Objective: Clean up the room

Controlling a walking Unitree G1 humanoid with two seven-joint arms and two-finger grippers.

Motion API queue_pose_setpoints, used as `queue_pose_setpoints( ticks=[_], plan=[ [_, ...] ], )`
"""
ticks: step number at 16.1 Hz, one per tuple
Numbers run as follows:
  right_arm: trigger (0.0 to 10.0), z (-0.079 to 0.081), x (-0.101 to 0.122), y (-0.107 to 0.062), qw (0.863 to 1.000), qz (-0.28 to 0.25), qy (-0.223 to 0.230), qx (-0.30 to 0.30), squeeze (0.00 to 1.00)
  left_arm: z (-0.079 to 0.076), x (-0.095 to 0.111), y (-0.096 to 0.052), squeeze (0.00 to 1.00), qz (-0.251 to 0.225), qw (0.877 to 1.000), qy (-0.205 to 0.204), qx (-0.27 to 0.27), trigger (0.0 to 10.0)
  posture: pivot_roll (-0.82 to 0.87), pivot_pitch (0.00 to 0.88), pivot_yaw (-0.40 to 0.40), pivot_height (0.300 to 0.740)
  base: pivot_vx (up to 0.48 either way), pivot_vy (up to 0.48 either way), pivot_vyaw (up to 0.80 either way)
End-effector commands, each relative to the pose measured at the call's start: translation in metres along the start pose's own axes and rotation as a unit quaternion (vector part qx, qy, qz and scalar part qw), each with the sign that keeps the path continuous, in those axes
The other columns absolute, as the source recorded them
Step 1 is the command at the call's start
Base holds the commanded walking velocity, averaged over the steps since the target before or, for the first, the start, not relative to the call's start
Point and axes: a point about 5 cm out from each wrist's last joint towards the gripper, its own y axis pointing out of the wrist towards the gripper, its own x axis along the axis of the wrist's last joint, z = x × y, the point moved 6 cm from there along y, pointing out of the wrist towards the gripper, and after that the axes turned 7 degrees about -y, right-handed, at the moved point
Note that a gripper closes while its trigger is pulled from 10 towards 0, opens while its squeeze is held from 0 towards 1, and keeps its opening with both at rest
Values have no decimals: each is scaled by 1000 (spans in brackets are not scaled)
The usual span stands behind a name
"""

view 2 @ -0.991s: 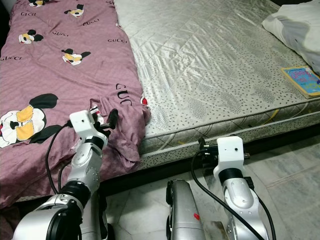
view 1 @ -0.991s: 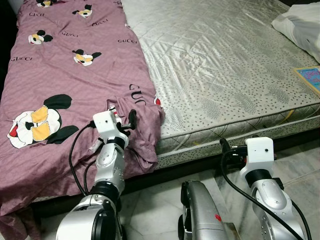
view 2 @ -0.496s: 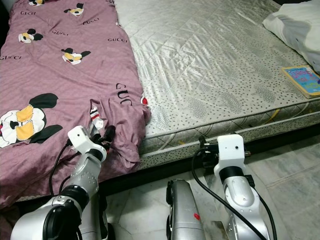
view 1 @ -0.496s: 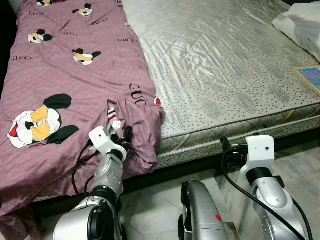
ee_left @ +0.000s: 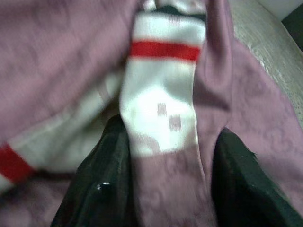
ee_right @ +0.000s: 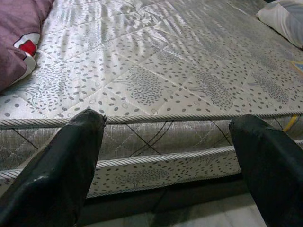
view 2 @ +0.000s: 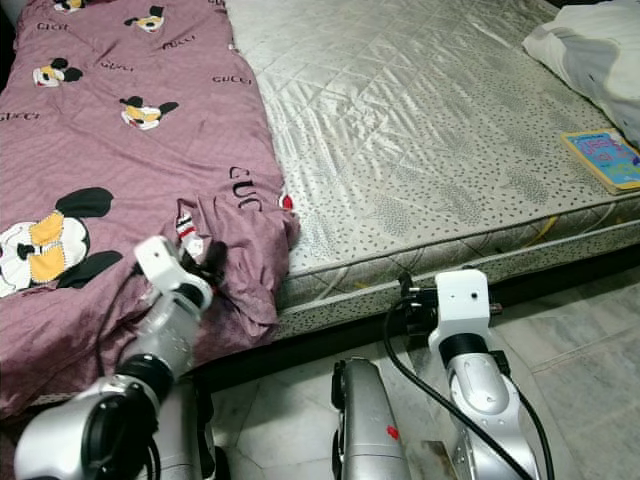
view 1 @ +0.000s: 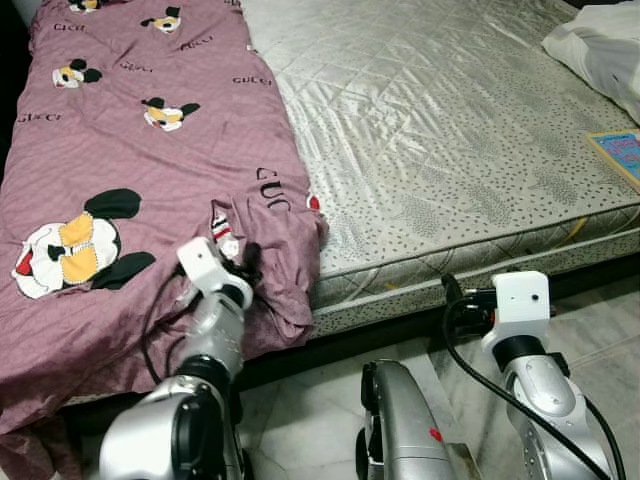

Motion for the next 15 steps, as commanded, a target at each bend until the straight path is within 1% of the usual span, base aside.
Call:
queue_pose_setpoints(
  ticks=[1, 4, 8, 12, 13, 14, 15],
  plan=[
    [10000, -2, -2, 0, 1000, 5, -1, -6, 0, 3, -3, 0, 0, 12, 1000, 4, 8, 0, -149, 181, 20, 557, 0, 0, 0],
    [10000, -2, -2, 0, 1000, 5, -1, -6, 0, 3, -5, -1, 0, 15, 1000, 8, 6, 0, -150, 181, 20, 557, 0, 0, 0],
    [10000, -4, -1, 1, 1000, 3, -2, -9, 0, 8, -5, -2, 0, 17, 1000, 11, 12, 0, -152, 178, 19, 557, 0, 0, 0],
    [10000, -4, 0, 1, 1000, 1, -1, -10, 0, 5, -6, -1, 0, 23, 999, 35, 1, 0, -150, 177, 19, 557, 0, 0, 0],
    [10000, -3, 0, 1, 1000, 0, 0, -9, 0, 11, -3, -2, 0, 22, 999, 43, 4, 0, -149, 176, 18, 557, 0, 0, 0],
    [10000, -3, 1, 1, 1000, -2, 2, -8, 0, 21, 2, -4, 0, 20, 998, 52, 12, 0, -149, 176, 18, 557, 0, 0, 0],
    [10000, -3, 1, 1, 1000, -2, 1, -8, 0, 24, 4, -5, 0, 18, 998, 53, 13, 0, -149, 176, 18, 557, 0, 0, 0]
  ],
)
